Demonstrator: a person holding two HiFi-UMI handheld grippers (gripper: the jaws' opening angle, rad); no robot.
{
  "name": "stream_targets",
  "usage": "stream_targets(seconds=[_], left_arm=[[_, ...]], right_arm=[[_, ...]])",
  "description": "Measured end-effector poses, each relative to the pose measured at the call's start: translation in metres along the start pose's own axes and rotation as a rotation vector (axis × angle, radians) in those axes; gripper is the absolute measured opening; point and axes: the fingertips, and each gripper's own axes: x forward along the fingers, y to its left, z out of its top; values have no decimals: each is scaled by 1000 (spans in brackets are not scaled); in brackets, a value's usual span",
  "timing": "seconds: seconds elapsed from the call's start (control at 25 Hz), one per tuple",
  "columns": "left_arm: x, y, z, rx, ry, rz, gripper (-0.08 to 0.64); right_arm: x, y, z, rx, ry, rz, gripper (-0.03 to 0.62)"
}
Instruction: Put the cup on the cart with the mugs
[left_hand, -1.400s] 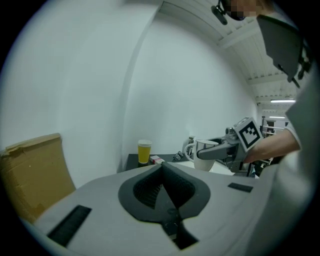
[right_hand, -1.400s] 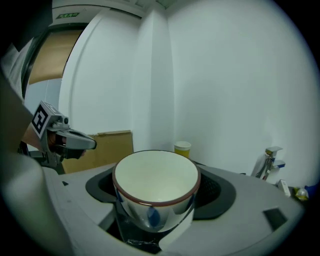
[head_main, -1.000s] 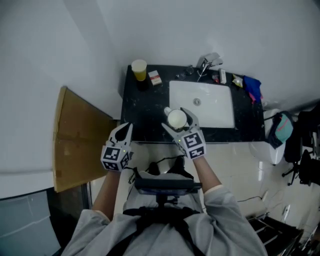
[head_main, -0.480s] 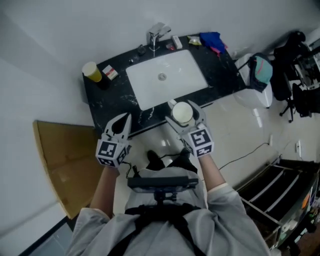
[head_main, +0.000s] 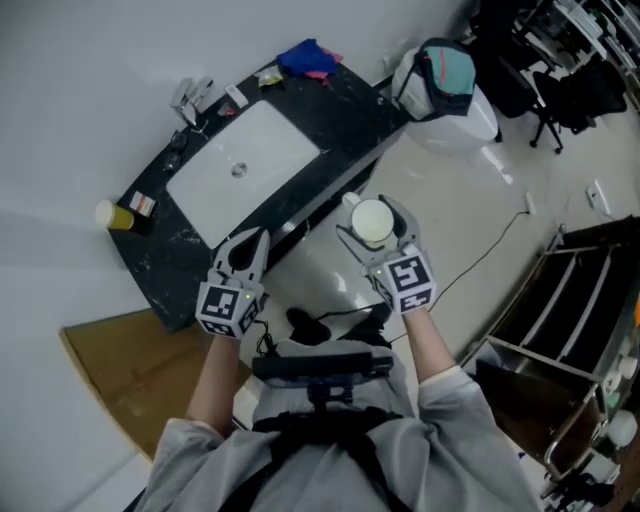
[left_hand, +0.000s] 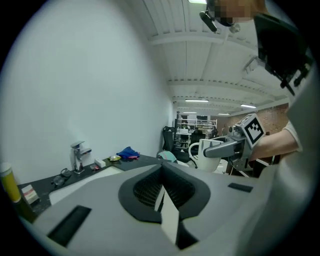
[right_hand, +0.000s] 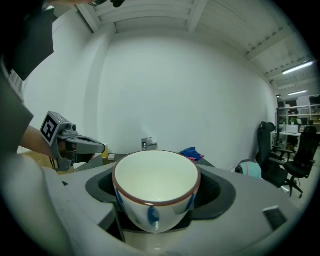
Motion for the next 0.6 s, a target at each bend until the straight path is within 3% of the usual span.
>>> stream_targets(seconds=[0.6], left_arm=[[197, -274, 59, 141, -13, -367, 3]], right_arm=[[-215, -234, -52, 87, -15, -345, 414]])
